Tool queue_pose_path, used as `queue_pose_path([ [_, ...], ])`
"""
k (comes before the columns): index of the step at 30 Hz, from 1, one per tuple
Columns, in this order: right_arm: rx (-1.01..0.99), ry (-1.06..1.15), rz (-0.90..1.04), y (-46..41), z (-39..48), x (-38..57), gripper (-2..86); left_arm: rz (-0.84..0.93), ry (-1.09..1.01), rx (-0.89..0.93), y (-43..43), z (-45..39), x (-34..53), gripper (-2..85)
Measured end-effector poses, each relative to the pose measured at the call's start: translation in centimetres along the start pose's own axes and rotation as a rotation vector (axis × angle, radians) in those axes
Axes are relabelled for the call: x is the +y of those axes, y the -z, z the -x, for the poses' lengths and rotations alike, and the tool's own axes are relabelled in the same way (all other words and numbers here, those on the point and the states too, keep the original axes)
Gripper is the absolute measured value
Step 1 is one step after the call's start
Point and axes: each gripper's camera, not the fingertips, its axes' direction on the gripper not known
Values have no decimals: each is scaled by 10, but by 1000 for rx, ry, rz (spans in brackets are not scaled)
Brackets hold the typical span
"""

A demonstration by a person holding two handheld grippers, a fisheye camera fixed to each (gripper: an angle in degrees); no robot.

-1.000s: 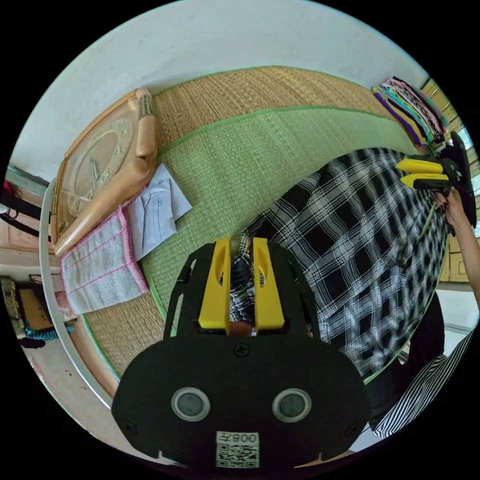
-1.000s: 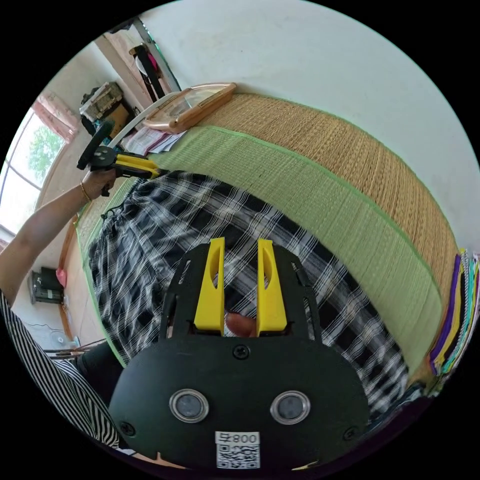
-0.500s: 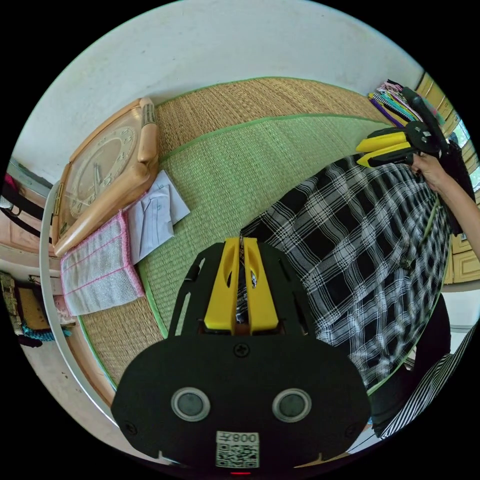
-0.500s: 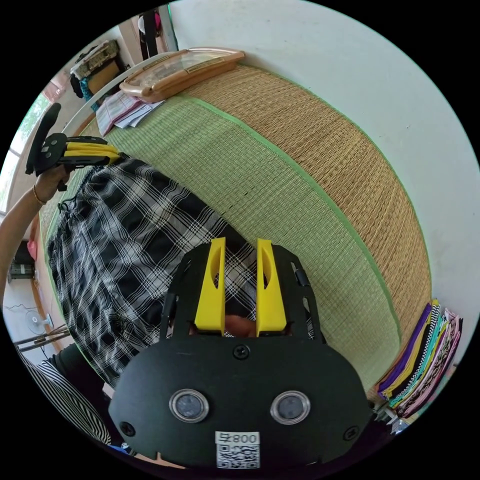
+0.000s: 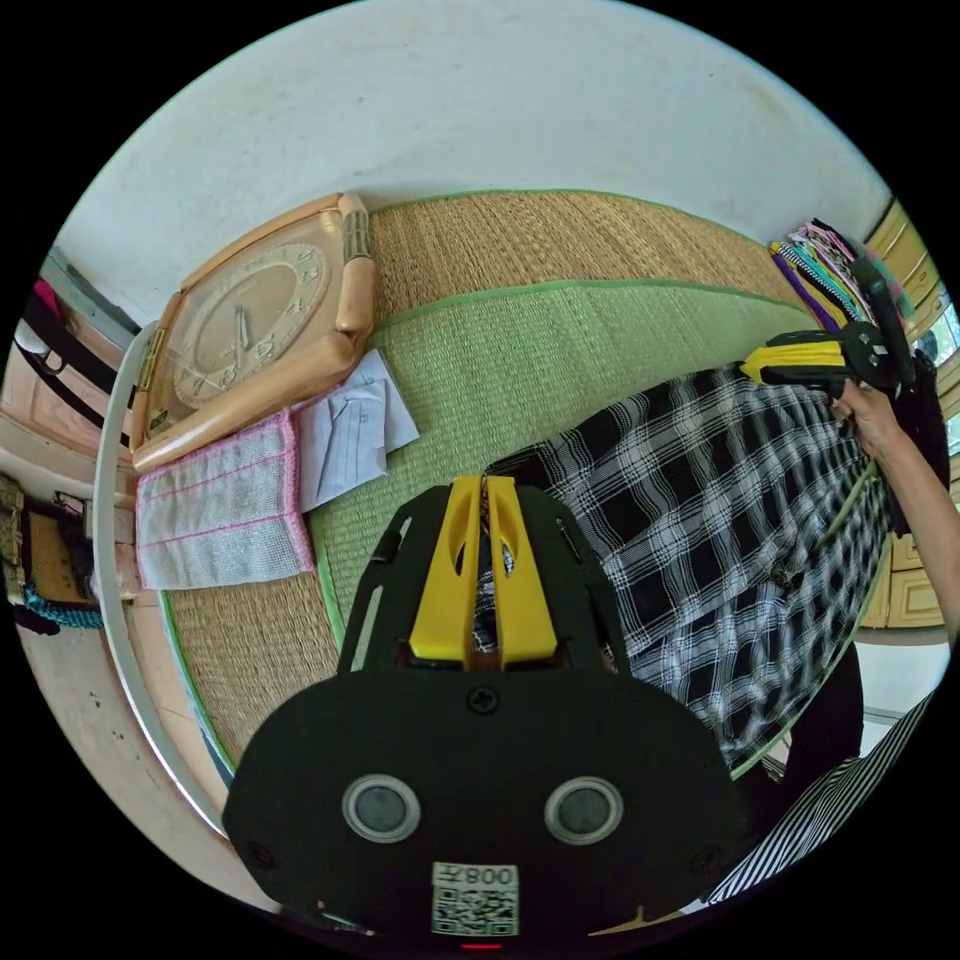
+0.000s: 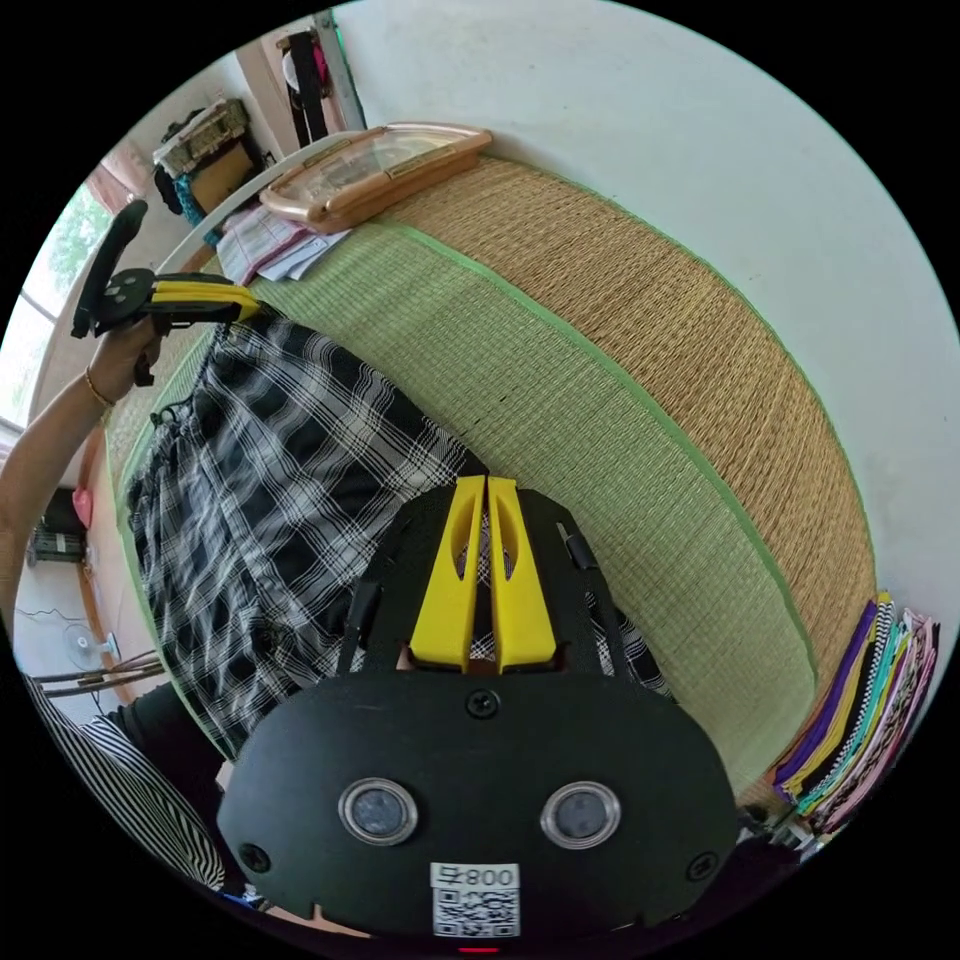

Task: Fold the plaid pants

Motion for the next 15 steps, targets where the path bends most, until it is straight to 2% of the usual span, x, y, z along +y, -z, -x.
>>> queue_pose_path([
  [15, -81, -19, -150, 137, 36, 104, 2, -88, -35, 3, 81, -42, 86, 8],
])
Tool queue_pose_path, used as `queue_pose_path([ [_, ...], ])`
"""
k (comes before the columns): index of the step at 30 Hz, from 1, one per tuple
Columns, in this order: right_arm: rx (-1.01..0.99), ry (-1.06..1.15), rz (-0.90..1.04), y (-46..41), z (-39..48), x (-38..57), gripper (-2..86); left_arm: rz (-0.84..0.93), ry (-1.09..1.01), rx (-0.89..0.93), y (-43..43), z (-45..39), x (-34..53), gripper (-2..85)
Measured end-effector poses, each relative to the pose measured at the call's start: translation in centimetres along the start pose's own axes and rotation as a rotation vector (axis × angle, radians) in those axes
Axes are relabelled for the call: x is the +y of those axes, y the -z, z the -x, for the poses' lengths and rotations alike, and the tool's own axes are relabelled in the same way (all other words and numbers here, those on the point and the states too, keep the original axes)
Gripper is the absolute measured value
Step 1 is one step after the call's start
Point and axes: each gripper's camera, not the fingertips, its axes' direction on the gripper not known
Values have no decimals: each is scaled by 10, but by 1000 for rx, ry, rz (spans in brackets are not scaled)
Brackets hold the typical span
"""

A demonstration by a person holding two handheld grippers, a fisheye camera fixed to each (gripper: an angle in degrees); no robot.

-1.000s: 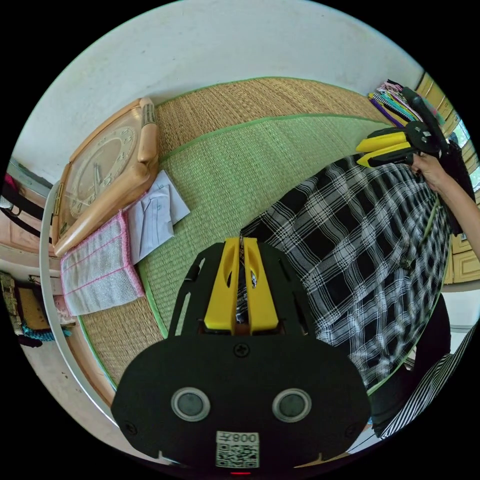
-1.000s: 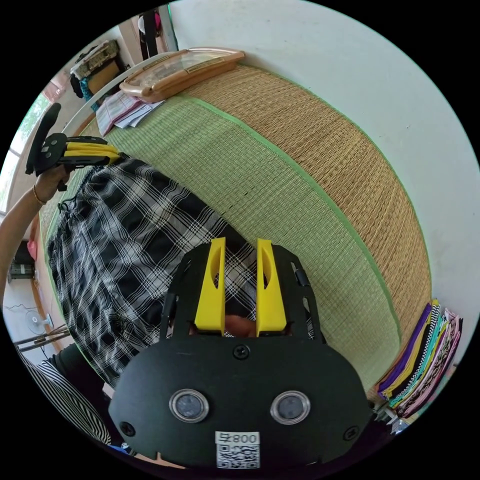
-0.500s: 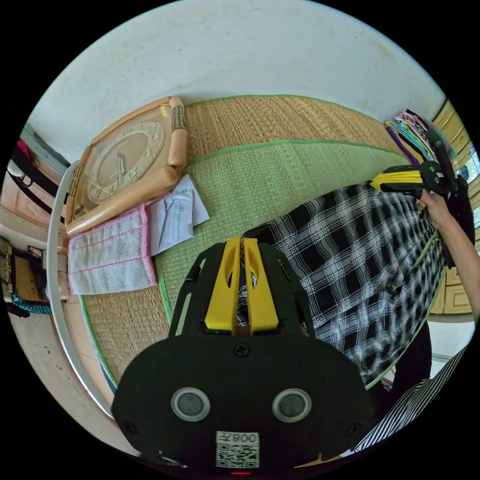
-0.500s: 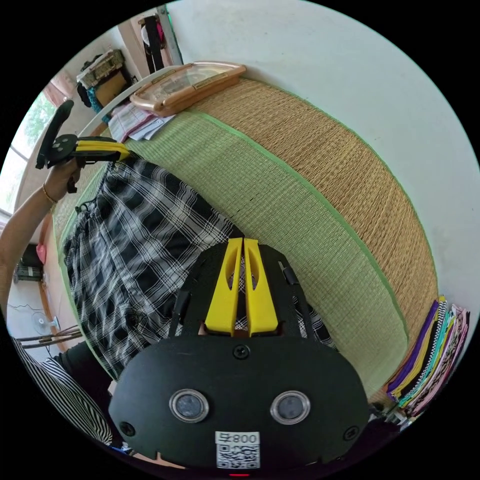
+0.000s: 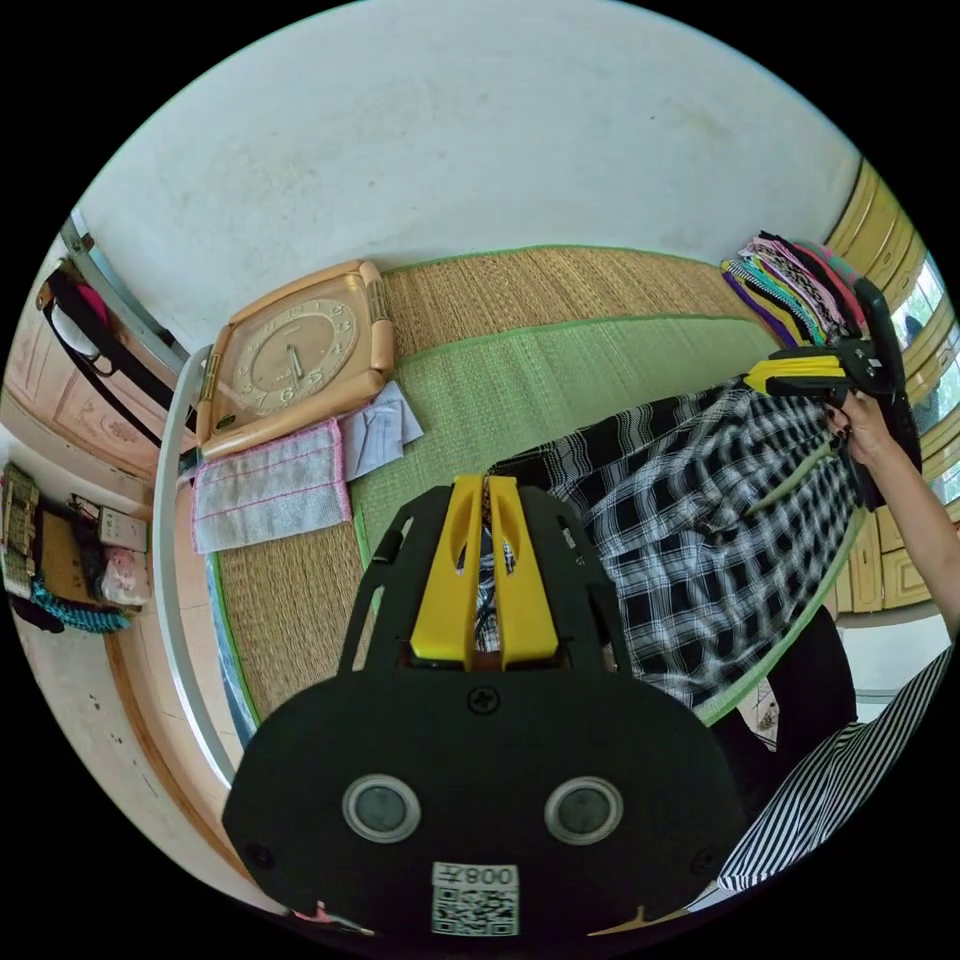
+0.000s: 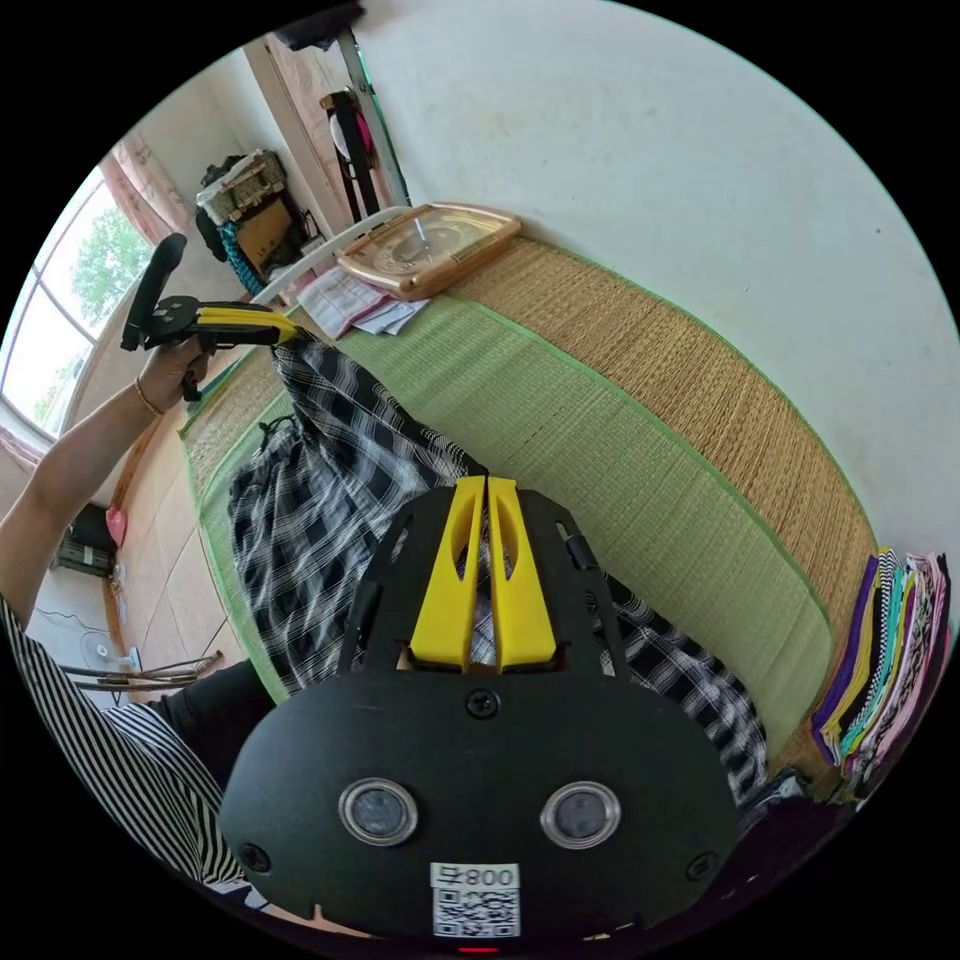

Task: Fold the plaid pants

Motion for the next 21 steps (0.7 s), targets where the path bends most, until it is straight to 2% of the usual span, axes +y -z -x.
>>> queue_pose_path([
  [8, -61, 9, -38, 56, 78, 94, 2, 33, -55, 6, 15, -40, 85, 7],
  [15, -134, 4, 53, 33, 143, 155, 2, 159, -33, -9, -16, -61, 157, 7],
  [21, -153, 27, 141, 11, 191, 183, 2, 199, 6, 12, -39, -66, 194, 7],
])
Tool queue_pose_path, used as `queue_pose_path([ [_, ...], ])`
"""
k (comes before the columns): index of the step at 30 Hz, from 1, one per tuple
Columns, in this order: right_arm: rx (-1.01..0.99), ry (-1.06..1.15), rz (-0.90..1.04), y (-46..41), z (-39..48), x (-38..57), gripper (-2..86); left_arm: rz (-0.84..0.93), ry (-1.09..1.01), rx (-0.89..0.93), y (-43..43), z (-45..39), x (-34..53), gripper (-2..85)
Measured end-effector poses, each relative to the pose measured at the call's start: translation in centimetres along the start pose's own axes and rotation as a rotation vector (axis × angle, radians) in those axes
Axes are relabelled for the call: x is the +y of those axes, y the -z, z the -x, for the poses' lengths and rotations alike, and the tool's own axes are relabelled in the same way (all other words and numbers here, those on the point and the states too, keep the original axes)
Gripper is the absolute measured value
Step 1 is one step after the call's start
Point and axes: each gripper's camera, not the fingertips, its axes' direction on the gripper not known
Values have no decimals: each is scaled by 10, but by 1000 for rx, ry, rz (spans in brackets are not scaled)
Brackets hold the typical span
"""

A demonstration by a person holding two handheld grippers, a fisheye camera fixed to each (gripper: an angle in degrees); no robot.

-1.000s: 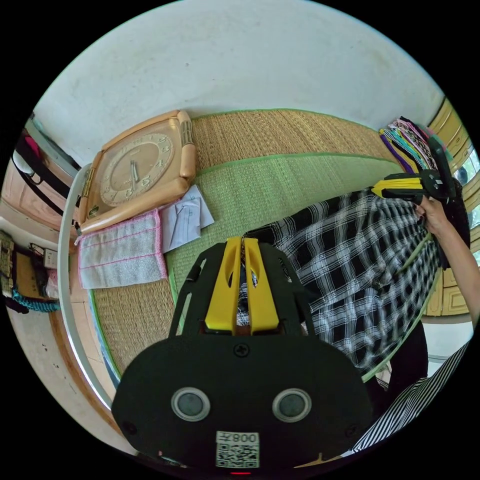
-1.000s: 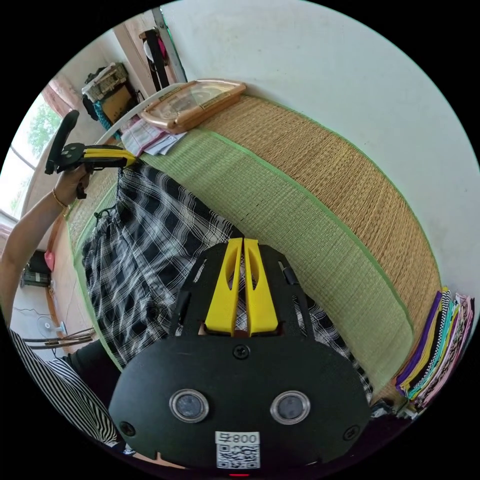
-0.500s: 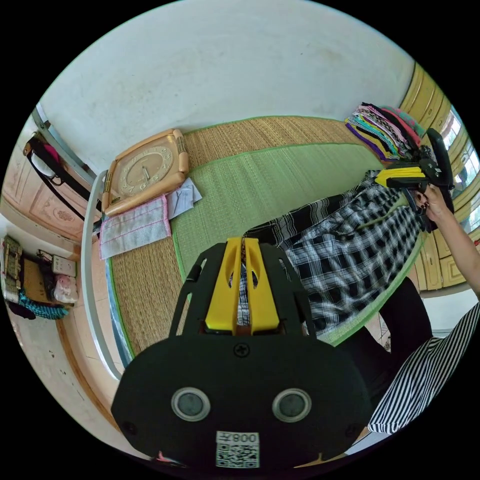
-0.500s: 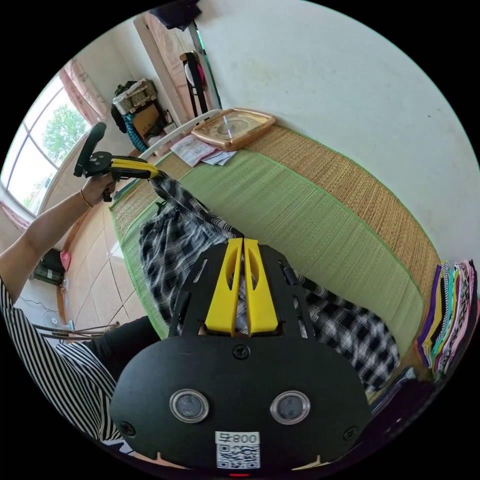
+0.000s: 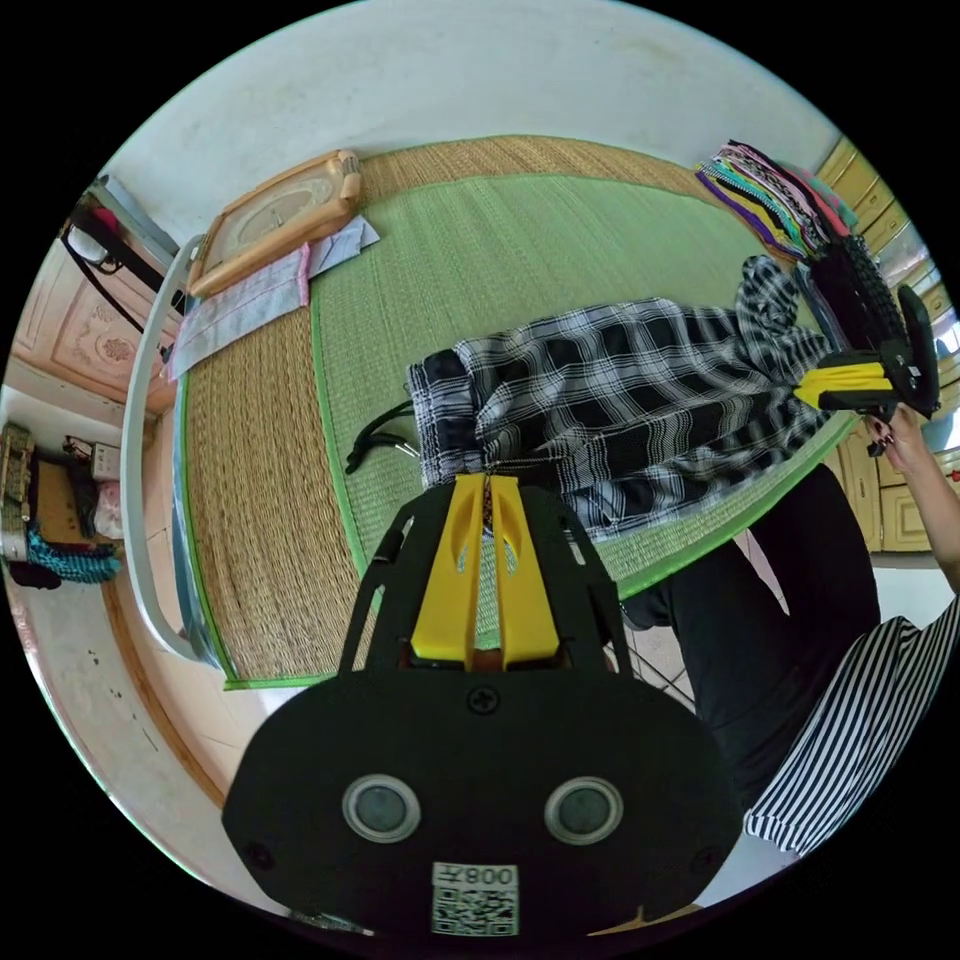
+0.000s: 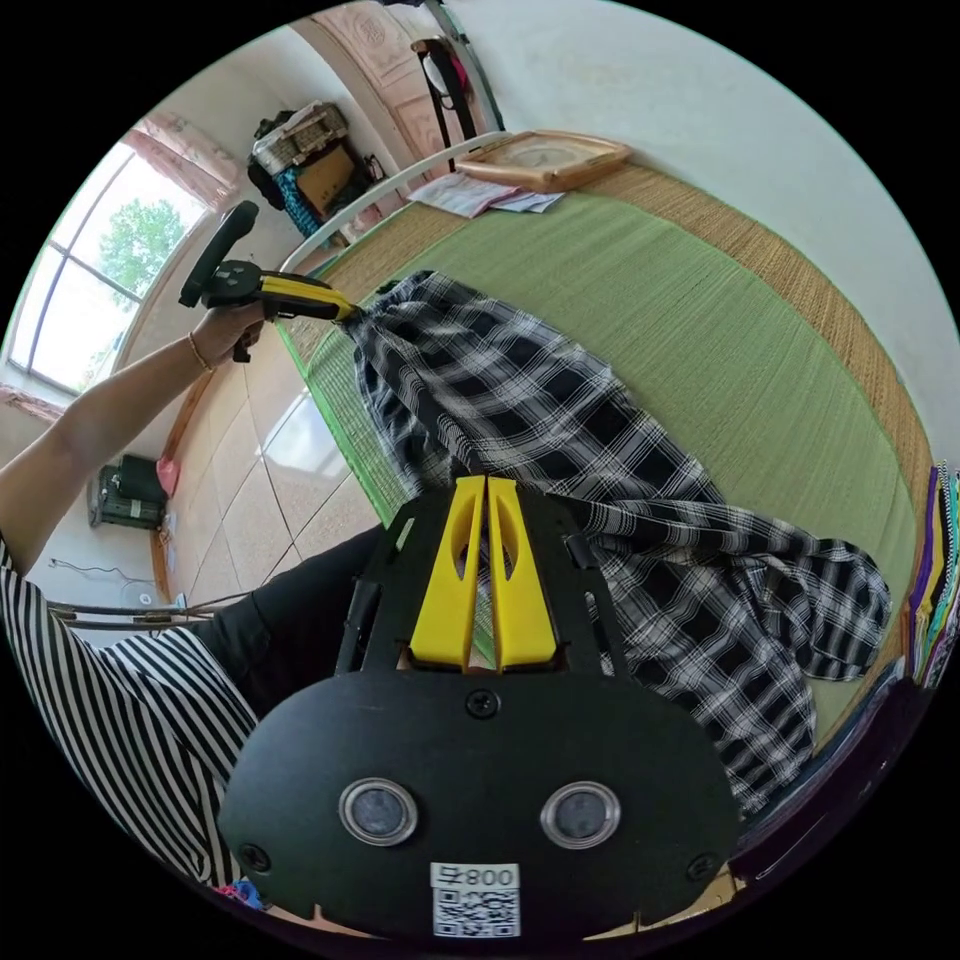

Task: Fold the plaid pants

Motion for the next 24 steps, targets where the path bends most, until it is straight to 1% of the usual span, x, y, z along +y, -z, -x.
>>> queue_pose_path([
  [6, -15, 8, 29, -15, 32, 6, 2, -19, 1, -5, -15, 0, 13, 8],
  [14, -40, 19, 37, -32, 75, 4, 2, -90, -16, -11, -23, 6, 17, 8],
  [17, -49, 16, 65, -51, 90, 3, 2, -44, -19, -20, -44, 7, 22, 8],
  [19, -59, 8, 93, -68, 97, 1, 3, 21, -2, -16, -68, 9, 27, 9],
  [24, -38, -9, 161, -106, 116, 0, 2, 50, 48, 24, -102, 14, 39, 11],
])
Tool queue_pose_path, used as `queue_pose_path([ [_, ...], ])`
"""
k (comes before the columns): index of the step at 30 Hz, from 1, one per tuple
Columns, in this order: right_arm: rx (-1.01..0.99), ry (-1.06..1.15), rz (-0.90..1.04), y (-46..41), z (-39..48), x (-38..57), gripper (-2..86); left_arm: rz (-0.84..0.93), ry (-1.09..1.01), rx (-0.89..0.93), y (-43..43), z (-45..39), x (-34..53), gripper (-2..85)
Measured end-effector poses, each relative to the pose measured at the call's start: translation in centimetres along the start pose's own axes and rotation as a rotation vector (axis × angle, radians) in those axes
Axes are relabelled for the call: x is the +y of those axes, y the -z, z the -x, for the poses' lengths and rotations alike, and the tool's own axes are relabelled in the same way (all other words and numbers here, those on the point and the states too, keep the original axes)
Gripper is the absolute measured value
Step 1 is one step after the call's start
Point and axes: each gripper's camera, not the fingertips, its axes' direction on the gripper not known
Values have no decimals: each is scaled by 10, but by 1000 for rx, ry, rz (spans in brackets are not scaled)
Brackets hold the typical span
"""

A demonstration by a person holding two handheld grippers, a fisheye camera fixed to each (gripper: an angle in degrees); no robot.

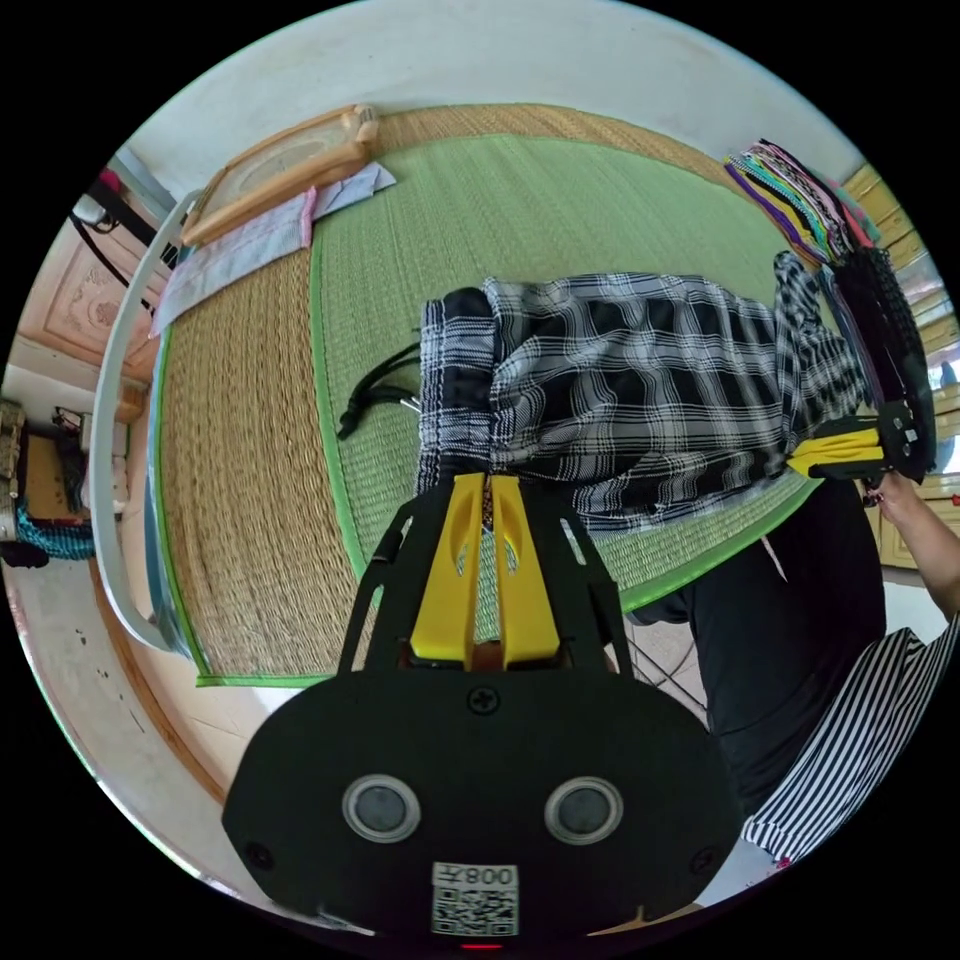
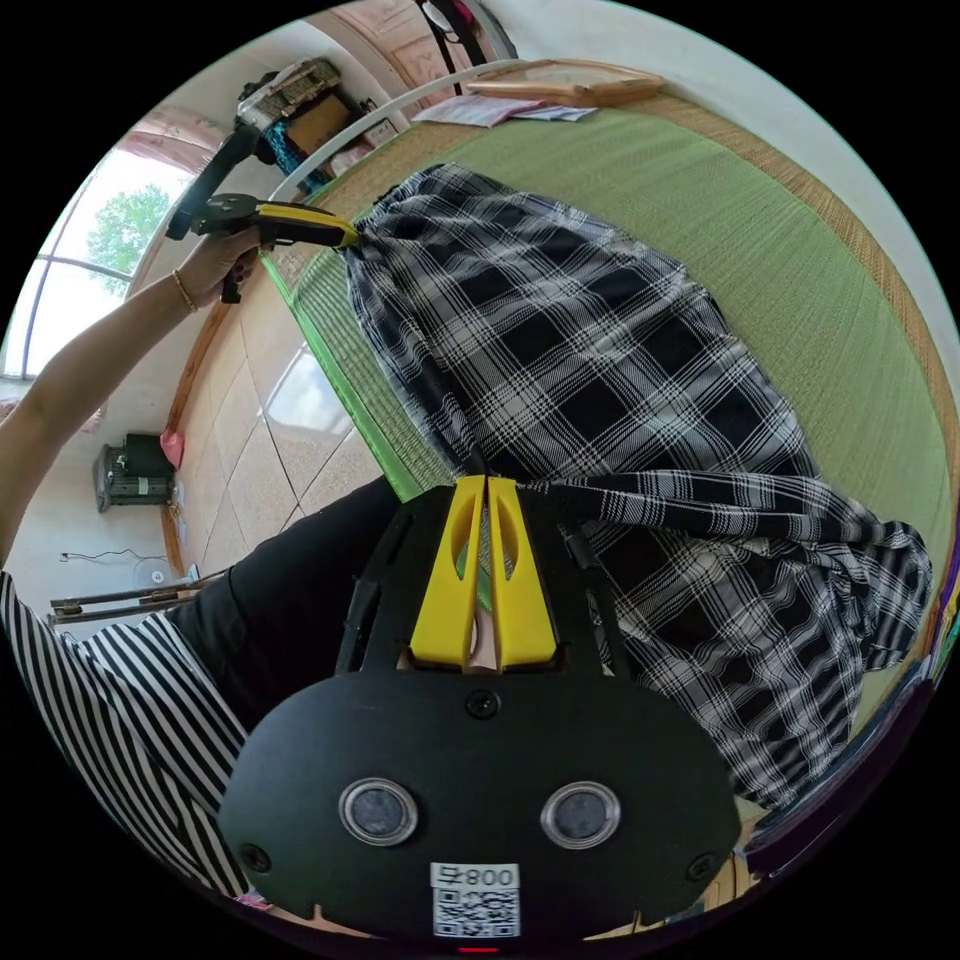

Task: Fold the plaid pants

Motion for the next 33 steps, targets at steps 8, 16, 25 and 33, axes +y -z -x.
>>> queue_pose_path([
  [8, -16, -19, -8, -23, 29, -5, 2, -12, -24, -10, -28, -1, 12, 9],
  [16, 36, 5, -10, -35, 66, -8, 2, -85, 41, 47, -35, 7, 29, 13],
  [25, 90, 48, -26, -53, 97, -6, 3, -250, 23, 191, -43, -19, 36, 10],
  [33, 90, 55, -32, -70, 103, -1, 3, -62, -42, 82, -102, -34, 17, 2],
])
